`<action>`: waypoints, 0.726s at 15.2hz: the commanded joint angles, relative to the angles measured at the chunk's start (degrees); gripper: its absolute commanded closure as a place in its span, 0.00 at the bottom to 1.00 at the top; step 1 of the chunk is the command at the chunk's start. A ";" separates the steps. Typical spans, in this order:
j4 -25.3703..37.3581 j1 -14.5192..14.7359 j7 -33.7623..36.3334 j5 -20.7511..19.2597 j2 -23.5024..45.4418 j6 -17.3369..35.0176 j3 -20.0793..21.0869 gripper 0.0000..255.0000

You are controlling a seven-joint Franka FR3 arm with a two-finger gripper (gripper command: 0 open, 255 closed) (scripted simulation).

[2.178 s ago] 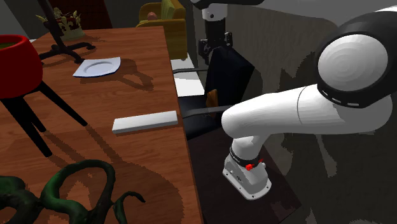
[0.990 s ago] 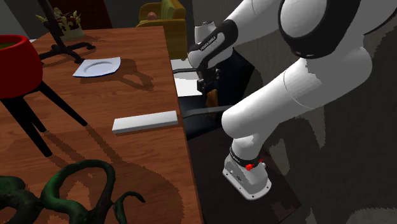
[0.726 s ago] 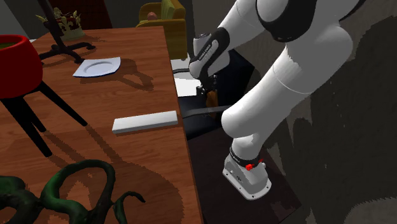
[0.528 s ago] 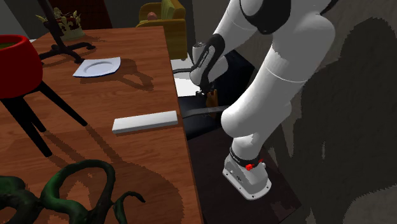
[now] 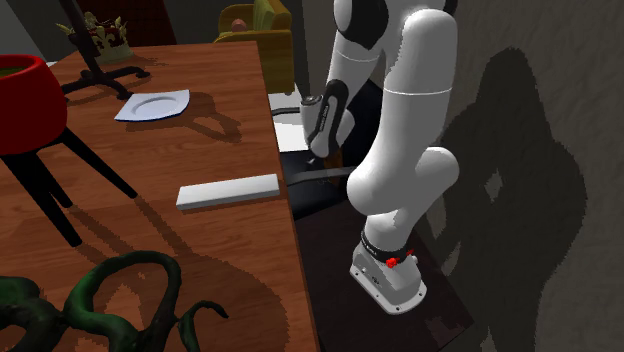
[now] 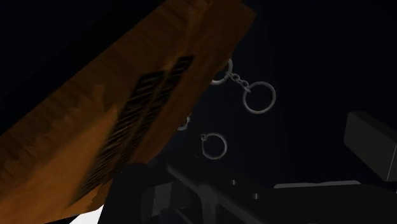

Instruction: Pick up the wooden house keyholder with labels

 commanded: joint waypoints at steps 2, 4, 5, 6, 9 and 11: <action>4.37 2.67 5.73 -8.14 7.87 4.17 -3.70 0.00; 5.24 4.17 7.84 -10.07 10.01 5.58 -5.45 0.00; 5.70 4.87 8.91 -11.03 11.09 6.28 -6.27 0.00; 6.18 5.58 9.99 -11.98 12.18 6.98 -7.08 0.00; 7.68 7.85 13.11 -14.52 15.50 9.17 -9.58 0.00; 7.98 8.34 13.66 -14.91 16.15 9.61 -10.10 0.00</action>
